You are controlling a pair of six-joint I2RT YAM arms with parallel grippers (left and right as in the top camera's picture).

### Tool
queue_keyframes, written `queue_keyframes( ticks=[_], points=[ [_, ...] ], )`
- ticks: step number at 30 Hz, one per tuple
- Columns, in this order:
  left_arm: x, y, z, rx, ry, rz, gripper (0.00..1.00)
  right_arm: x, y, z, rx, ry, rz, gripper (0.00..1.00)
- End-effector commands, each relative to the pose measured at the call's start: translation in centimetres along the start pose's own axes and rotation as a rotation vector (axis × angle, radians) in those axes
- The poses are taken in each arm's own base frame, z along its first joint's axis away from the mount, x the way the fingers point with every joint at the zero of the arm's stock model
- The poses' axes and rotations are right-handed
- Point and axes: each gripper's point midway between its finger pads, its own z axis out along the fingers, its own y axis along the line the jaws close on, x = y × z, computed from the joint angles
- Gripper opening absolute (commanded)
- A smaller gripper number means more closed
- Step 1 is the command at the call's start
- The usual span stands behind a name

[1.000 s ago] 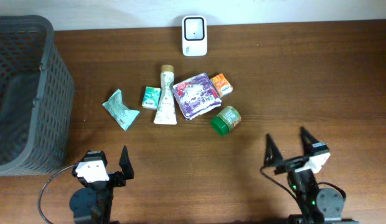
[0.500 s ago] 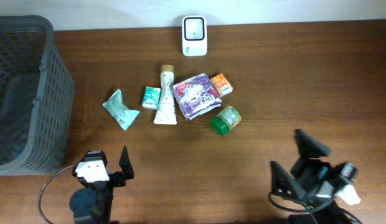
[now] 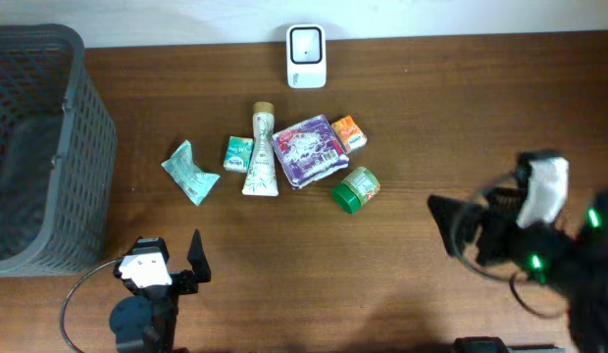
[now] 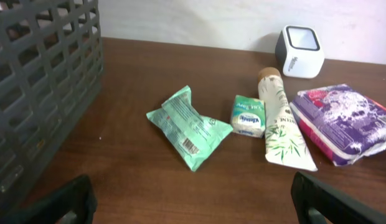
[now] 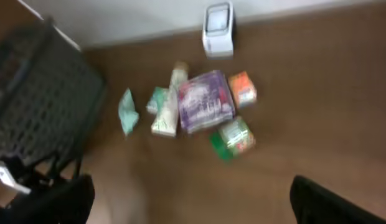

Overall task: Scan the item barcode
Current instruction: 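Reach the right gripper toward the green-lidded jar beside the purple pack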

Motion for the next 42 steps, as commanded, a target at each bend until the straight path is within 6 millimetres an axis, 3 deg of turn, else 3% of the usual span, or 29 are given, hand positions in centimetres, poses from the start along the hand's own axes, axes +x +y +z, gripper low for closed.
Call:
queue_keyframes(
  ticks=[1, 2, 4, 5, 6, 7, 8, 11, 16, 17, 20, 25, 27, 35, 42],
  points=[
    [0.1, 0.2, 0.0, -0.011, 0.001, -0.010, 0.99, 0.9, 2.1, 2.6, -0.187, 0.192, 0.067, 0.98],
    [0.1, 0.2, 0.0, -0.011, 0.001, -0.010, 0.99, 1.8, 3.5, 3.0, -0.297, 0.273, 0.127, 0.99],
    [0.1, 0.2, 0.0, -0.011, 0.001, -0.010, 0.99, 1.8, 4.3, 4.1, -0.391, 0.335, 0.184, 0.95],
    [0.1, 0.2, 0.0, -0.011, 0.001, -0.010, 0.99, 1.8, 4.0, 5.4, -0.397, 0.370, 0.204, 0.81],
    [0.1, 0.2, 0.0, -0.011, 0.001, -0.010, 0.99, 2.0, 3.6, 6.1, -0.380, 0.392, 0.211, 0.81],
    [0.1, 0.2, 0.0, -0.011, 0.001, -0.010, 0.99, 2.9, 2.0, 7.9, -0.276, 0.452, 0.255, 0.81],
    [0.1, 0.2, 0.0, -0.011, 0.001, -0.010, 0.99, 4.7, -0.9, 10.0, -0.035, 0.530, 0.322, 0.81],
    [0.1, 0.2, 0.0, -0.011, 0.001, -0.010, 0.99, 7.2, -4.3, 11.6, 0.328, 0.583, 0.406, 0.80],
    [0.1, 0.2, 0.0, -0.011, 0.001, -0.010, 0.99, 10.1, -3.7, 15.7, 0.564, 0.600, 0.450, 0.81],
    [0.1, 0.2, 0.0, -0.011, 0.001, -0.010, 0.99, 10.4, -3.8, 16.5, 0.600, 0.591, 0.437, 0.99],
    [0.1, 0.2, 0.0, -0.011, 0.001, -0.010, 0.99, 12.2, -3.9, 20.0, 0.635, 0.629, 0.395, 0.99],
    [0.1, 0.2, 0.0, -0.011, 0.001, -0.010, 0.99, 15.7, -4.0, 25.1, 0.629, 0.731, 0.486, 0.99],
    [0.1, 0.2, 0.0, -0.011, 0.001, -0.010, 0.99, 16.3, -4.3, 26.8, 0.616, 0.735, 0.462, 0.99],
    [0.1, 0.2, 0.0, -0.011, 0.001, -0.010, 0.99, 15.9, -4.3, 28.8, 0.580, 0.685, 0.451, 0.99],
    [0.1, 0.2, 0.0, -0.011, 0.001, -0.010, 0.99, 18.3, -5.3, 29.5, 0.620, 0.667, 0.516, 0.99]
  ],
)
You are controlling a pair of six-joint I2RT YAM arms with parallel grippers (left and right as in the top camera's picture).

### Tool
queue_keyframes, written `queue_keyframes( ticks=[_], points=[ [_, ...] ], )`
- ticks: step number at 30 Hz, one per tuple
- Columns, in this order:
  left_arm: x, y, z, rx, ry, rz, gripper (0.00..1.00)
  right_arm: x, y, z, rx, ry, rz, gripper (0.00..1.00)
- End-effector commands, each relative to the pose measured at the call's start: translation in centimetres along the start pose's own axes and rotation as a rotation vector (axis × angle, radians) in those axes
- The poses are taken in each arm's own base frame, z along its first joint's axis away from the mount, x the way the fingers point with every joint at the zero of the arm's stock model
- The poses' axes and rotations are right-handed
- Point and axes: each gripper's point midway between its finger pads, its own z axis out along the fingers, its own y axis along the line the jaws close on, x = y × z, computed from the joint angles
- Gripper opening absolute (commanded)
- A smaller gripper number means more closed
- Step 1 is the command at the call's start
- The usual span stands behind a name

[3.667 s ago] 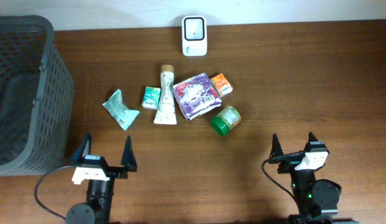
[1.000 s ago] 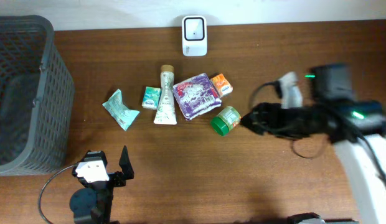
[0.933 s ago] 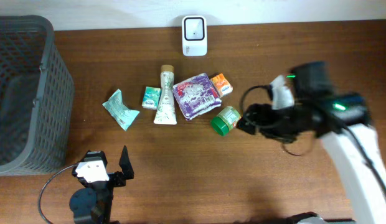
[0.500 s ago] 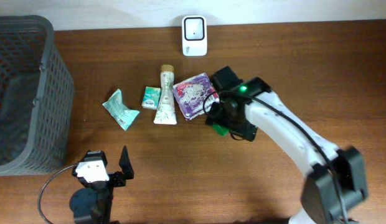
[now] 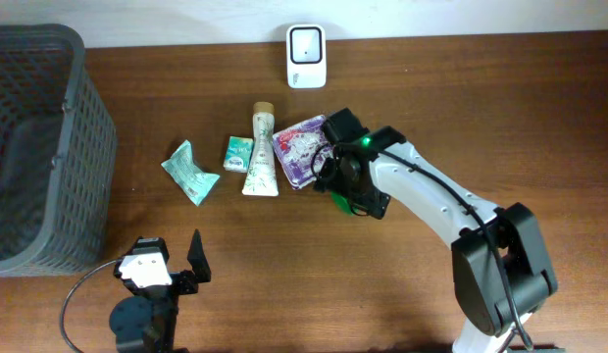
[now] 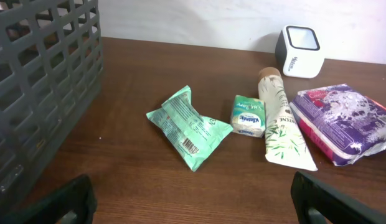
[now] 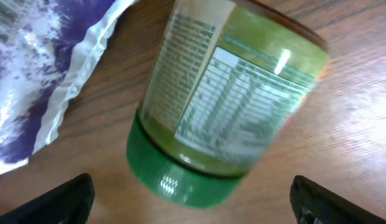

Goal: Scan the item barcode

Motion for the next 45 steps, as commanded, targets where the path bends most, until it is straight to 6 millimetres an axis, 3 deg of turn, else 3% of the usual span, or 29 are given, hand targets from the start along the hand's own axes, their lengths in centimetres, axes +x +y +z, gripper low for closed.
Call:
queue_keyframes(
  ticks=[1, 9, 20, 25, 34, 37, 41, 45],
  points=[
    [0.1, 0.2, 0.0, -0.010, 0.001, -0.010, 0.99, 0.6, -0.4, 1.4, 0.015, -0.009, 0.024, 0.99],
    [0.1, 0.2, 0.0, -0.010, 0.001, -0.010, 0.99, -0.4, 0.0, 2.1, 0.055, -0.119, -0.013, 1.00],
    [0.1, 0.2, 0.0, -0.010, 0.001, -0.010, 0.99, 0.0, -0.6, 2.9, 0.096, -0.156, 0.057, 0.94],
    [0.1, 0.2, 0.0, -0.010, 0.001, -0.010, 0.99, 0.0, -0.7, 3.6, 0.091, -0.187, 0.050, 0.78],
    [0.1, 0.2, 0.0, -0.010, 0.001, -0.010, 0.99, -0.8, -1.1, 3.6, 0.112, -0.241, 0.053, 0.66],
    [0.1, 0.2, 0.0, -0.010, 0.001, -0.010, 0.99, -1.1, -1.2, 3.6, 0.118, -0.254, 0.054, 0.66],
    [0.1, 0.2, 0.0, -0.010, 0.001, -0.010, 0.99, -1.3, -0.9, 3.5, 0.107, -0.264, 0.057, 0.79],
    [0.1, 0.2, 0.0, -0.010, 0.001, -0.010, 0.99, -0.8, -0.3, 3.5, 0.075, -0.226, 0.079, 0.80]
  ],
)
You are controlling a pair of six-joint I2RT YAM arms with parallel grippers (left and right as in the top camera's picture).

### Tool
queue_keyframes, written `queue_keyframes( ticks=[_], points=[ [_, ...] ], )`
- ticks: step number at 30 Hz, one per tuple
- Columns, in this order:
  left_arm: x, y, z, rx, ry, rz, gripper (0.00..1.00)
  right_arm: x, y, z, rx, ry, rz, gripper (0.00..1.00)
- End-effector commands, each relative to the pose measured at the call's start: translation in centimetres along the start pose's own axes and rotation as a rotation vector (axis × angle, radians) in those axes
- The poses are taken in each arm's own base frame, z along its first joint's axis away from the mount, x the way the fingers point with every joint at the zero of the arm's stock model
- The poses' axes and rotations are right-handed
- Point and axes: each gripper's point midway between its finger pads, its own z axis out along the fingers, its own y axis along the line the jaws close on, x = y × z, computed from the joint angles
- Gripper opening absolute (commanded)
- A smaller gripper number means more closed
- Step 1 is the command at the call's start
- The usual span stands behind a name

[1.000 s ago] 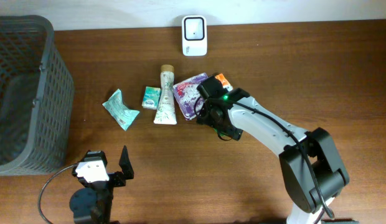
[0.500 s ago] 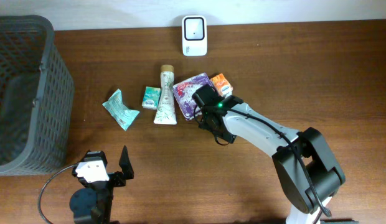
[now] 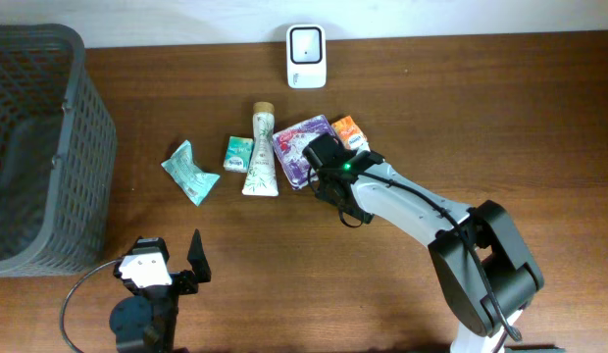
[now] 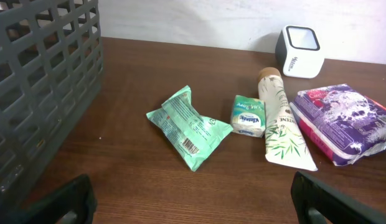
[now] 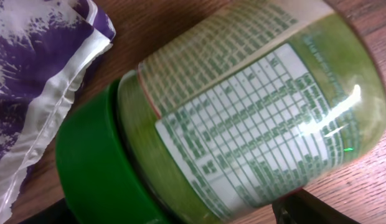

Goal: Scan the item barcode

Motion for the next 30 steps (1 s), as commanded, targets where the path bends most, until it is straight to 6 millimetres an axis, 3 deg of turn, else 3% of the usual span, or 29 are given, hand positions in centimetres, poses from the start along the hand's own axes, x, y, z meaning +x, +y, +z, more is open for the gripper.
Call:
queue_keyframes(
  ticks=[1, 10, 16, 19, 25, 30],
  points=[
    [0.1, 0.2, 0.0, -0.010, 0.001, -0.010, 0.99, 0.3, 0.3, -0.2, -0.002, 0.017, -0.005, 0.82],
    [0.1, 0.2, 0.0, -0.010, 0.001, -0.010, 0.99, -2.3, 2.1, -6.7, -0.081, -0.039, -0.259, 0.90],
    [0.1, 0.2, 0.0, -0.010, 0.001, -0.010, 0.99, -3.1, 2.4, -9.1, -0.089, -0.056, -0.424, 0.93],
    [0.1, 0.2, 0.0, -0.010, 0.001, -0.010, 0.99, -3.5, 2.5, -9.3, -0.091, -0.068, -0.507, 0.95],
    [0.1, 0.2, 0.0, -0.010, 0.001, -0.010, 0.99, -5.9, 0.7, -8.4, -0.108, -0.019, -0.452, 0.99],
    [0.1, 0.2, 0.0, -0.010, 0.001, -0.010, 0.99, -5.9, -0.5, -6.6, -0.161, 0.086, -0.553, 0.99]
  ],
)
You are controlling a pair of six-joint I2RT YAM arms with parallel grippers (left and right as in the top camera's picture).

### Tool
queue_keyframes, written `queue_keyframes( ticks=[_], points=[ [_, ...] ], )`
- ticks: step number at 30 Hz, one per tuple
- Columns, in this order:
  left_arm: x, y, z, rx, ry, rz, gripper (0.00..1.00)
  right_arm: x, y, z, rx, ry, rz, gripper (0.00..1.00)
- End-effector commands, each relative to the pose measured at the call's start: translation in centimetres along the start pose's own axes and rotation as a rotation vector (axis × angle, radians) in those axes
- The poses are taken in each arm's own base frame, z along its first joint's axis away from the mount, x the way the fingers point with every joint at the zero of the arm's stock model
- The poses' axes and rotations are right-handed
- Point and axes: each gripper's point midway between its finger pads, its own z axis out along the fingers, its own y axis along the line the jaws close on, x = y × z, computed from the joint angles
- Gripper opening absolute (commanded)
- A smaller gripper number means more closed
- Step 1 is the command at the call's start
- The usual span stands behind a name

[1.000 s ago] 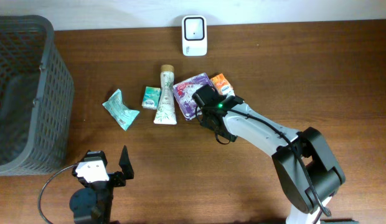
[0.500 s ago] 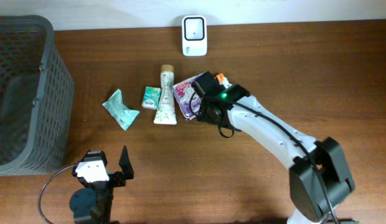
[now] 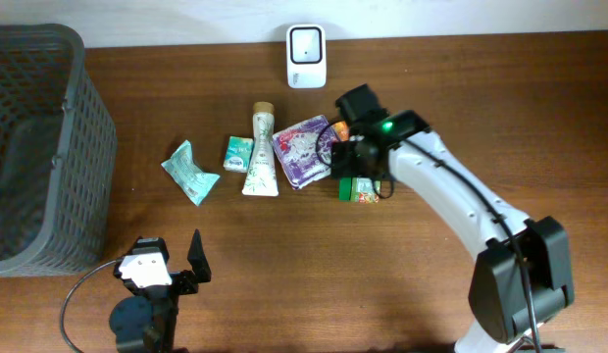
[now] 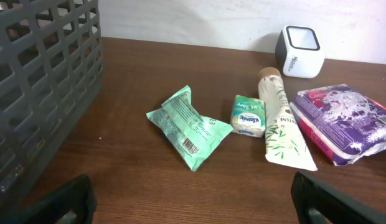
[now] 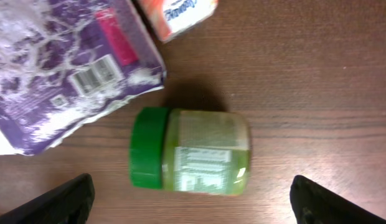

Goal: Scan the item barcode

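A green-lidded jar (image 5: pixel 190 158) lies on its side on the wooden table (image 3: pixel 500 88), lid pointing to the left in the right wrist view; it also shows in the overhead view as the jar (image 3: pixel 361 188). My right gripper (image 5: pixel 192 204) hangs above it, open, with nothing between the fingers. The white scanner (image 3: pixel 306 44) stands at the table's far edge. My left gripper (image 4: pixel 193 208) rests open near the front edge, well short of the items.
Beside the jar lie a purple pack (image 3: pixel 304 149), an orange box (image 5: pixel 177 15), a bamboo-print tube (image 3: pixel 259 152), a small green box (image 3: pixel 237 154) and a green pouch (image 3: pixel 191 172). A grey basket (image 3: pixel 39 147) stands at the left.
My right gripper was low and close on the jar, which filled its view. Now it is higher and further right, and the jar lies free beneath it. The left arm is still.
My right arm was back at the table's right side, far from the items. Then it was over the jar, then close down on it. Now it is raised above the jar, which lies turned a little from its first diagonal pose.
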Motion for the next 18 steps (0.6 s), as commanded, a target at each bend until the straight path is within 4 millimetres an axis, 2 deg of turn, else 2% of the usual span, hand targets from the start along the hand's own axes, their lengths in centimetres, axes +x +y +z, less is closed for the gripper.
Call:
queue_keyframes(
  ticks=[1, 4, 8, 11, 18],
  points=[
    [0.1, 0.2, 0.0, -0.010, 0.001, -0.010, 0.99, 0.6, -0.2, 0.7, -0.054, 0.056, -0.078, 0.99],
    [0.1, 0.2, 0.0, -0.010, 0.001, -0.010, 0.99, 1.0, -0.2, 1.8, -0.047, 0.080, -0.079, 0.99],
    [0.1, 0.2, 0.0, -0.010, 0.001, -0.010, 0.99, 0.9, 0.0, 2.3, -0.044, 0.076, -0.081, 0.99],
    [0.1, 0.2, 0.0, -0.010, 0.001, -0.010, 0.99, 1.0, -0.5, 3.1, -0.008, 0.088, -0.082, 0.99],
    [0.1, 0.2, 0.0, -0.010, 0.001, -0.010, 0.99, 2.3, 1.1, 4.3, -0.044, 0.138, -0.100, 0.99]
  ],
)
